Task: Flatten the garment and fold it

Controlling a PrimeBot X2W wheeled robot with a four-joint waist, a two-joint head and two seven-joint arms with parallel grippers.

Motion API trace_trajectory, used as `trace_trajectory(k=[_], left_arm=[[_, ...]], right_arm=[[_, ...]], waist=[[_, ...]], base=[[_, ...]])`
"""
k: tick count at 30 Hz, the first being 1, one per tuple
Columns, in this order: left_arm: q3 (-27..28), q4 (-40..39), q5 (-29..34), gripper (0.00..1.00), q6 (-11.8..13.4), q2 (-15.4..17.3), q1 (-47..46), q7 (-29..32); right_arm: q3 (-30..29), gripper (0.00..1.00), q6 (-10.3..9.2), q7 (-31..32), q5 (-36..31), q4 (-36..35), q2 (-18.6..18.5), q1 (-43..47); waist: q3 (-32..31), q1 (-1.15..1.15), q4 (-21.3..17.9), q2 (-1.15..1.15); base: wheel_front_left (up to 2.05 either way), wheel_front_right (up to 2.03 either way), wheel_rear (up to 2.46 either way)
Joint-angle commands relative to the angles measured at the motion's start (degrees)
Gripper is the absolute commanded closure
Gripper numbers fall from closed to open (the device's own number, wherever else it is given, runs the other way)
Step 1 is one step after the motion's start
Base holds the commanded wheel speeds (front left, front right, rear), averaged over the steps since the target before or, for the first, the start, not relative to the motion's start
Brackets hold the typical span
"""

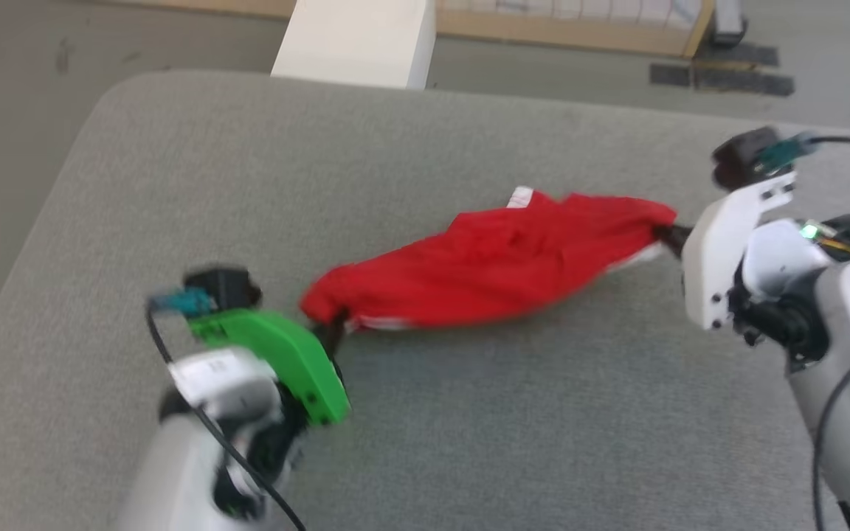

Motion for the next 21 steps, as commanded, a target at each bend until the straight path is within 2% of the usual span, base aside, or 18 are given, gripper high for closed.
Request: trace_trajectory(k=[1,7,11,21], left_arm=[[0.8,-0.7,-0.8,1.0,-0.5,1.2,-3.1,0.8],[2.7,-0.6,-1.8,1.0,-1.4,4.0,-12.1,4.4],[2.9,0.6,-1.7,1.0,-1.8,4.9,-18.5,5.8],[3.7,6.5,-2.2,1.0,-2.6,4.8,-32.0,6.3]], right_arm=[[-1.0,1.0,-0.1,-0.1,1.6,-1.8,-0.2,0.0],[-5.5,1.0,-0.1,0.8,6.6,-9.0,0.1,-0.7],[-9.4,1.0,-0.1,1.3,10.2,-13.6,2.1,-1.7],[-16.5,1.0,-0.1,1.5,10.3,-19.5,4.0,-5.7]], waist=[[-4.2,0.0,-3.2,0.0],[-8.4,0.0,-6.4,0.0],[-10.0,0.0,-7.8,0.0],[-10.6,0.0,-9.9,0.0]], base=[[0.0,0.0,0.0],[0.0,0.0,0.0],[0.0,0.0,0.0],[0.0,0.0,0.0]])
